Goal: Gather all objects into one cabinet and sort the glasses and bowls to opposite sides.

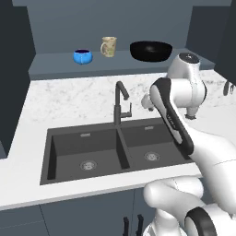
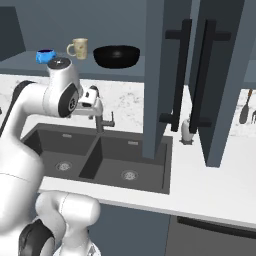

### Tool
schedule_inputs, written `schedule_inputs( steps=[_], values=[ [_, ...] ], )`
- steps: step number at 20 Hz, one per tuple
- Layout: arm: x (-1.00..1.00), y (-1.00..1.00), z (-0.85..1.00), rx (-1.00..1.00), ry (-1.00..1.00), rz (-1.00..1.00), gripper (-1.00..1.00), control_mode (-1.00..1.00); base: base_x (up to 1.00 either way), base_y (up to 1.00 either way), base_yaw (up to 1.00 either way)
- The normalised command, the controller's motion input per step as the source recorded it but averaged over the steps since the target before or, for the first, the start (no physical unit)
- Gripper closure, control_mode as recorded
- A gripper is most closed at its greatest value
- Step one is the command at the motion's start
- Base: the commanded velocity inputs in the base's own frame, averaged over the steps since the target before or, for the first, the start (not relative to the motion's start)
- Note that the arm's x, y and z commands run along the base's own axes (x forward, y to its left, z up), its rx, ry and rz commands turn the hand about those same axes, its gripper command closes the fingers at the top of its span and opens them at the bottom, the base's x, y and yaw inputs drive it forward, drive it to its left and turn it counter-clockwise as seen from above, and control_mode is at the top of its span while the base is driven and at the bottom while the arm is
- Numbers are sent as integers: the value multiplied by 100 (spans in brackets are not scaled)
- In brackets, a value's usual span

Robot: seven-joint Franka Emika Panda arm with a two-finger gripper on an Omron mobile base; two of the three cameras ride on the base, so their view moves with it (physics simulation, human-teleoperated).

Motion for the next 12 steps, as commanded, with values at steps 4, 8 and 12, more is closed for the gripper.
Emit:
schedule_inputs(
  steps=[4,8,12],
  values=[
    [-30,0,0,0,-33,0,-100,-100,0,0,0],
    [-27,-1,13,2,-30,-1,-100,-100,0,0,0],
    [-17,-1,39,6,-12,0,-100,-100,0,0,0]
  ],
)
